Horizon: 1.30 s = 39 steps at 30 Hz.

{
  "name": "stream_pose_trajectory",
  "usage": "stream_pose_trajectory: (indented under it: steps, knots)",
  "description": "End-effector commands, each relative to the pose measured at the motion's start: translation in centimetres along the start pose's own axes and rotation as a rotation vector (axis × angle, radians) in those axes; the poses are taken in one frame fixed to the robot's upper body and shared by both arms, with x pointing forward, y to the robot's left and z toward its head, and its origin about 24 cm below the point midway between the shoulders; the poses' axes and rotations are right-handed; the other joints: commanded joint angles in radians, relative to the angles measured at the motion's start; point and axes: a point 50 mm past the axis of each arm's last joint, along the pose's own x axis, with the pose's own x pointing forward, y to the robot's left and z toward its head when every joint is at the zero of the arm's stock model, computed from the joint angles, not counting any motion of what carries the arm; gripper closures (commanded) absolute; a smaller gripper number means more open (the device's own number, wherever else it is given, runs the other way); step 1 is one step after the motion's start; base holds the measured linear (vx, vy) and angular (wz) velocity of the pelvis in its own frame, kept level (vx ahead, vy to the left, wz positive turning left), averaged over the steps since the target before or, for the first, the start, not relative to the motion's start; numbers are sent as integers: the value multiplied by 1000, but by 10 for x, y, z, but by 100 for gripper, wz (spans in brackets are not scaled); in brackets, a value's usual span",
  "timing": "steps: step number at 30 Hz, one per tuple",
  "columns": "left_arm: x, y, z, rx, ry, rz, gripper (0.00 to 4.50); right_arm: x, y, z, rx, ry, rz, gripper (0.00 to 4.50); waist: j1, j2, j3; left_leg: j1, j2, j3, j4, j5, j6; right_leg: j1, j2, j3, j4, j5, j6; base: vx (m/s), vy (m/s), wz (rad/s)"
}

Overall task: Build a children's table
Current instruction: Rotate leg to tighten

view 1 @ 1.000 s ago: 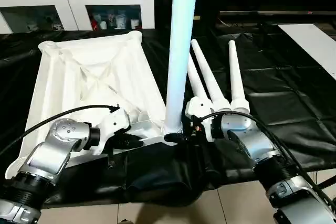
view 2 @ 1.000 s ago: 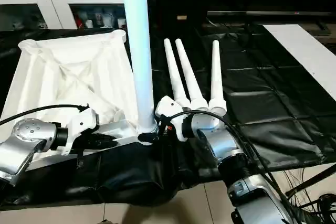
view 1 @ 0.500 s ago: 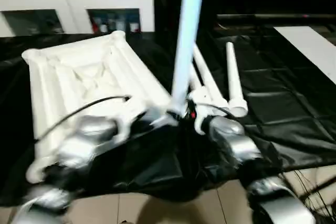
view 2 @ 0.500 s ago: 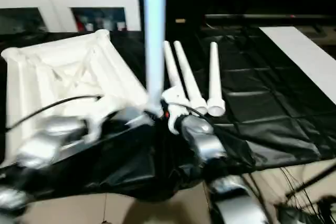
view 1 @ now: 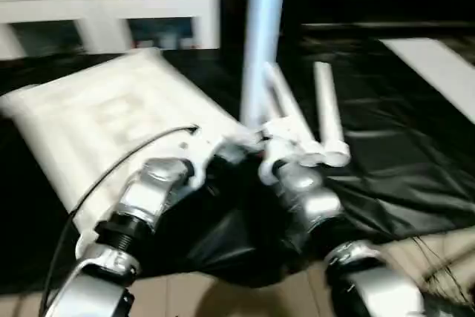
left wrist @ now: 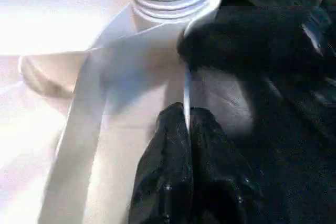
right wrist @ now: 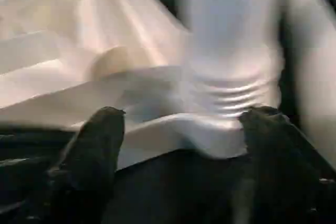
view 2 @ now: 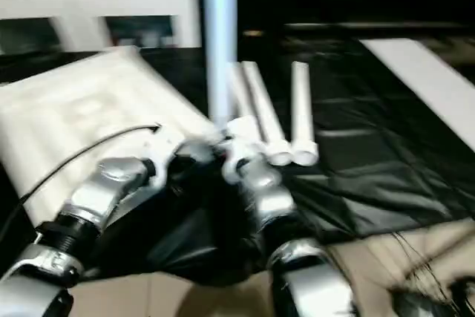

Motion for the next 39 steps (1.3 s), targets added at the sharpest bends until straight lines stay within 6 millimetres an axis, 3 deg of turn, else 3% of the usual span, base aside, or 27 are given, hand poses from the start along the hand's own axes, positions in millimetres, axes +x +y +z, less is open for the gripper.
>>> stream_pose_trajectory:
  steps: [1,2,3,6,7,9,11,12,14,18,23,29,33,36,37,39]
  knots:
    - [0,-7,-25,-5,97,-43,450,0,5,-3,-71,25,59,46,5,3,-36,-1,20,-10,-72,-287,-12,17,-74,44,-101,-274,-147,0,0,0]
    - [-3,-5,-27,7,97,-60,450,-1,1,-1,-120,18,54,34,6,8,-37,-2,20,-11,-72,-277,-12,20,-75,44,-99,-259,-153,0,0,0]
    - [-4,-5,-27,10,99,-62,450,-2,0,0,-126,16,53,26,3,5,-40,-10,19,-10,-70,-241,-10,26,-72,43,-92,-200,-162,0,0,0]
    - [-11,0,-29,43,106,-78,450,-5,-7,6,-169,-5,65,12,1,6,-43,-10,18,-6,-64,-199,0,25,-68,41,-84,-99,-184,0,0,0]
    - [-20,4,-31,62,102,-103,450,-9,-15,13,-214,-23,88,12,-1,6,-47,-16,17,-7,-62,-157,10,32,-67,40,-74,-22,-197,0,0,0]
    - [-27,8,-33,71,108,-117,450,-12,-20,17,-249,-35,98,12,-1,5,-51,-13,18,-5,-56,-133,18,31,-64,39,-70,34,-205,0,0,0]
    - [-37,12,-36,126,110,-155,450,-16,-28,25,-293,-55,119,12,3,6,-56,-11,15,-2,-46,-64,44,32,-58,39,-58,184,-227,0,0,0]
    - [-41,14,-39,122,117,-168,450,-19,-29,27,-302,-59,142,12,3,2,-56,-14,14,0,-45,-58,52,34,-57,38,-55,213,-230,0,0,0]
    - [-50,18,-44,114,133,-187,450,-23,-31,31,-335,-57,204,12,3,2,-55,-14,13,0,-47,-89,53,38,-58,36,-57,192,-230,0,0,0]
    - [-59,22,-49,136,142,-207,450,-29,-31,33,-381,-42,286,12,2,5,-51,-9,20,0,-52,-134,40,32,-61,38,-62,105,-232,0,0,0]
    - [-78,6,-41,175,40,-450,450,-44,-28,28,-454,25,508,12,6,2,-53,-8,22,1,-50,-144,39,33,-61,40,-62,80,-234,0,0,0]
    - [-82,-7,-35,180,28,-571,450,-46,-25,24,-475,58,577,12,14,3,-54,-4,23,5,-46,-124,47,27,-60,39,-57,108,-257,0,0,0]
    - [-79,-10,-32,191,14,-574,450,-49,-22,21,-481,79,632,12,28,1,-52,-3,24,6,-48,-144,33,26,-61,41,-59,57,-244,0,0,0]
    - [-79,-10,-32,193,15,-577,450,-51,-22,19,-484,93,653,12,32,-1,-53,-5,22,5,-46,-132,28,28,-60,41,-56,72,-235,0,0,0]
    - [-79,-9,-32,196,18,-572,450,-51,-23,18,-482,98,660,38,33,0,-55,-5,21,4,-45,-122,28,29,-60,41,-54,88,-233,0,0,0]
    - [-79,-8,-32,197,22,-567,450,-51,-23,18,-477,99,662,46,33,-2,-56,-6,19,4,-43,-109,31,30,-59,40,-52,112,-235,0,0,0]
